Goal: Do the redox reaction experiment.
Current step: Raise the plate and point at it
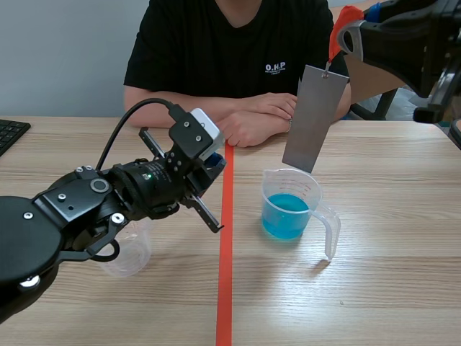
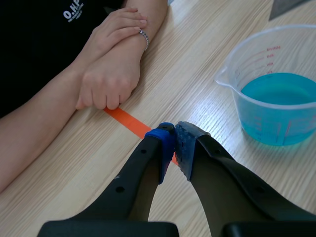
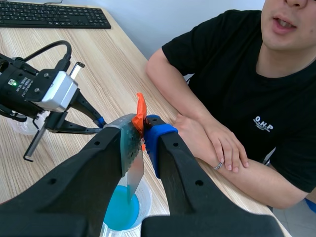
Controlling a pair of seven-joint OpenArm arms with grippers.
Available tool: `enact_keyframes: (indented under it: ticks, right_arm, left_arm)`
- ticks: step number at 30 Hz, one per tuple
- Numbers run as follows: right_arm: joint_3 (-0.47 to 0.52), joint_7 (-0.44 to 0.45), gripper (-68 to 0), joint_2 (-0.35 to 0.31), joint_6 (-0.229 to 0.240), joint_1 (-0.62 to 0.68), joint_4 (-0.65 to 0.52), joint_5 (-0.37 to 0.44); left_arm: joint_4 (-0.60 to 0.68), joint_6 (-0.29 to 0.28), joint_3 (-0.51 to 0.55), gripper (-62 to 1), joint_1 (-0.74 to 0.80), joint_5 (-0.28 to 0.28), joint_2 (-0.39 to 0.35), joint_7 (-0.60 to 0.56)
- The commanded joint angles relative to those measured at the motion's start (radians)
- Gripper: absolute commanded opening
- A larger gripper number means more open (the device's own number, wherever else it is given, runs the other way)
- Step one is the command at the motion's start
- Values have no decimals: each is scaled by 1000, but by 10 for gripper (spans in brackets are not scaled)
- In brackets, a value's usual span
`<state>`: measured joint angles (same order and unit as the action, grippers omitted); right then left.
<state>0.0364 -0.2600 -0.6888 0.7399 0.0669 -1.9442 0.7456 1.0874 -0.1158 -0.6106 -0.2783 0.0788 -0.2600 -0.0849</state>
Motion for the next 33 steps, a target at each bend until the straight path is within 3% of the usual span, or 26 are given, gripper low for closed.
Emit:
enact_keyframes:
  ticks: [1,16,28,33]
  right_arm:
    - [11,14,-658,-6,6,-11,-14,10]
    - [11,14,-658,-6,6,-11,-14,10]
    - [11,14,-658,-6,6,-11,-14,10]
    - [11,14,-658,-6,6,-11,-14,10]
  left_arm:
    - [13,2,-8,-569,-22,-6,16,-1]
    - [6,-14,-23,-569,-27,-7,108,0]
    - [6,-14,-42,-569,-30,-14,115,-4]
    - [6,-40,-42,-569,-33,-24,115,-8]
